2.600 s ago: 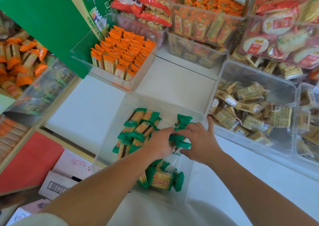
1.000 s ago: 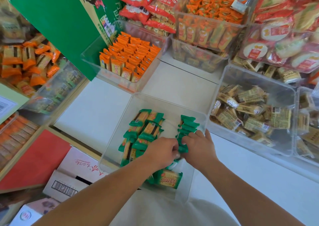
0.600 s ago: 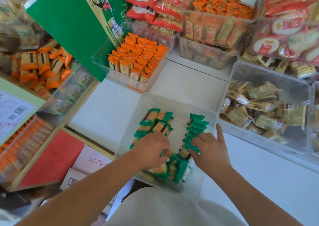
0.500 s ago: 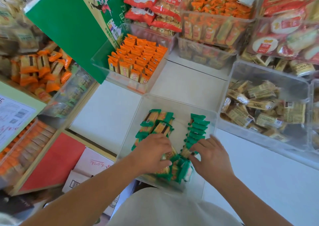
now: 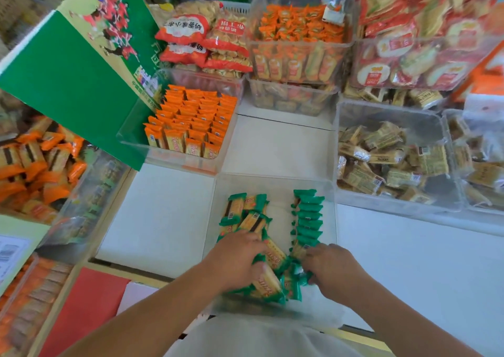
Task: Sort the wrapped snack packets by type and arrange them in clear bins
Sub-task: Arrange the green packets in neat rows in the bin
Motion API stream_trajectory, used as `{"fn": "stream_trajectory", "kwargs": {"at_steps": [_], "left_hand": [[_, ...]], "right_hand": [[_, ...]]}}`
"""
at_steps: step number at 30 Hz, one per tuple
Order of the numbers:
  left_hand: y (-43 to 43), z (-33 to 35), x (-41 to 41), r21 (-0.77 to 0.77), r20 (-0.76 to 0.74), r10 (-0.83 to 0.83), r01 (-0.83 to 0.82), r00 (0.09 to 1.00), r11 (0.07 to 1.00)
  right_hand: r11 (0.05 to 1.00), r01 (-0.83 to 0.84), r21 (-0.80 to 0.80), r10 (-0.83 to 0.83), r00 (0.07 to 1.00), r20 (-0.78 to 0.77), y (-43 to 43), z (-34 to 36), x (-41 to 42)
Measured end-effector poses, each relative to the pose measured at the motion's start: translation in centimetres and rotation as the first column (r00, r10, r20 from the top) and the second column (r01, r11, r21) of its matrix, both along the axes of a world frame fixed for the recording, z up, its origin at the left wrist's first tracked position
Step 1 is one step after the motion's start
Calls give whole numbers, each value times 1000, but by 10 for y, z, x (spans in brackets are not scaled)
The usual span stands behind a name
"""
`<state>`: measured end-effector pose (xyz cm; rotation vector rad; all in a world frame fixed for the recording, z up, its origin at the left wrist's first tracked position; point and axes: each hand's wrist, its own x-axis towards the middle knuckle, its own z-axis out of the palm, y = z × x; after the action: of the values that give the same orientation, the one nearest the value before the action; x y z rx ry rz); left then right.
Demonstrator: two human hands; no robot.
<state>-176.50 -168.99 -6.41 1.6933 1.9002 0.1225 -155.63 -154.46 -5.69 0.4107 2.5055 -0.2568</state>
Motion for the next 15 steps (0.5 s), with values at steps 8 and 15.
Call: {"fn": "stream_trajectory", "kwargs": {"at_steps": [8,15], "left_hand": [[34,3,-25,65,32,212,-214,977,975],[76,-23,-44,-53,-128,242,-250,962,967]], "right_hand": [[862,422,-281,-469,875,-123,56,74,-35],[776,533,-338,-621,742,-253,78,24,-97]]}}
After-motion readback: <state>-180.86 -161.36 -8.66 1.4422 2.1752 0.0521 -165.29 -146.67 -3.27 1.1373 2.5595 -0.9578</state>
